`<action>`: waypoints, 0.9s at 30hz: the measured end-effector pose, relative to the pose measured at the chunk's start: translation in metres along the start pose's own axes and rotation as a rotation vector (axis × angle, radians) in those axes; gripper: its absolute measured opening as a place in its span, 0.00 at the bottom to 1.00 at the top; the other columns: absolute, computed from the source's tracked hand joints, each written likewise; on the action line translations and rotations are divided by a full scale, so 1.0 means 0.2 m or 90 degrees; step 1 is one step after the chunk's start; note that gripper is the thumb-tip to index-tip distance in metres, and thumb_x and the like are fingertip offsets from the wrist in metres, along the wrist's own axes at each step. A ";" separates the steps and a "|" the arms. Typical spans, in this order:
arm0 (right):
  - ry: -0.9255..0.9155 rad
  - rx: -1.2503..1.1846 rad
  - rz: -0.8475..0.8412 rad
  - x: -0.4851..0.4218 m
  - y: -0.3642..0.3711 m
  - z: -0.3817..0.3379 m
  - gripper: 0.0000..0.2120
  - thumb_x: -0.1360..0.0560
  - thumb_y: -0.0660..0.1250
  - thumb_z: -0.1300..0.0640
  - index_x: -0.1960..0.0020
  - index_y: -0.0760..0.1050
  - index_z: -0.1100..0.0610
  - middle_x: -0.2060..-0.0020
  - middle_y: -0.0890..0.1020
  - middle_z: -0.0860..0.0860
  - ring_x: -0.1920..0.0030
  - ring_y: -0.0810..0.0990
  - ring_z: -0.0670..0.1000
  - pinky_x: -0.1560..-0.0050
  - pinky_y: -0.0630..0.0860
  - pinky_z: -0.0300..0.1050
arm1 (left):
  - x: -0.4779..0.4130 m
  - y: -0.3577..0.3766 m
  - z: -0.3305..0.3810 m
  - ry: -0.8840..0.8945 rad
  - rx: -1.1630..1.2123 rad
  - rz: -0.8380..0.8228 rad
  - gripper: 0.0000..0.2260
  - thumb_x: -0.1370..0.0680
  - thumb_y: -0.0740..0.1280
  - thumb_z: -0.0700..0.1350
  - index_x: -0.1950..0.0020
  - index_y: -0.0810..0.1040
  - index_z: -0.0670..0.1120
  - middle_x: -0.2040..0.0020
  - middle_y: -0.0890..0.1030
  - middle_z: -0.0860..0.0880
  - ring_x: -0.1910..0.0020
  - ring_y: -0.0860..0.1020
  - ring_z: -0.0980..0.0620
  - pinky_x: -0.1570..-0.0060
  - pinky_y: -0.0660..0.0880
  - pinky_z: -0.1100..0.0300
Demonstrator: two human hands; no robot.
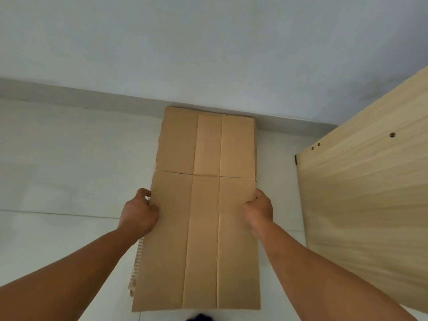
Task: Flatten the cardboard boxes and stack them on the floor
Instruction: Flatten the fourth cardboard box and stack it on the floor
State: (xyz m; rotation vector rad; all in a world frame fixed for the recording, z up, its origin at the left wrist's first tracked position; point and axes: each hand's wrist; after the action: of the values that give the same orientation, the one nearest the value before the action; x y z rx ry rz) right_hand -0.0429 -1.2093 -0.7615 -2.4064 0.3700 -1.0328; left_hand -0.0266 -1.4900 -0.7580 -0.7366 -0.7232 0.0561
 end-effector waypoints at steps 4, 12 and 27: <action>-0.044 0.129 0.034 -0.10 0.03 0.00 0.28 0.24 0.58 0.63 0.24 0.64 0.57 0.32 0.75 0.56 0.35 0.75 0.59 0.37 0.75 0.50 | -0.09 0.07 -0.03 0.065 -0.031 0.047 0.17 0.20 0.66 0.48 0.32 0.72 0.46 0.51 0.82 0.46 0.50 0.79 0.44 0.49 0.78 0.50; -0.077 0.184 -0.023 -0.13 -0.07 -0.02 0.27 0.25 0.61 0.55 0.25 0.64 0.50 0.36 0.70 0.56 0.42 0.76 0.58 0.48 0.76 0.47 | -0.13 0.02 -0.01 0.099 -0.105 0.026 0.29 0.22 0.68 0.53 0.25 0.66 0.44 0.33 0.73 0.42 0.36 0.74 0.41 0.37 0.74 0.46; 0.019 0.071 -0.155 -0.12 -0.04 0.01 0.39 0.24 0.70 0.54 0.20 0.51 0.52 0.27 0.68 0.53 0.32 0.71 0.57 0.34 0.73 0.52 | -0.15 0.09 -0.12 -0.095 0.133 -0.226 0.39 0.33 0.74 0.59 0.27 0.63 0.48 0.36 0.76 0.45 0.42 0.79 0.42 0.49 0.81 0.46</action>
State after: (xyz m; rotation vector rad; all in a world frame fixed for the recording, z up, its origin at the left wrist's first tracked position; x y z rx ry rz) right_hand -0.0574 -1.1903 -0.7733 -2.3783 0.0275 -1.1626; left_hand -0.0313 -1.4996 -0.7982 -0.3999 -0.9653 -0.1361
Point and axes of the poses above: each hand's wrist, its own x-axis away from the middle knuckle, its own y-axis out of the palm, z = x × y
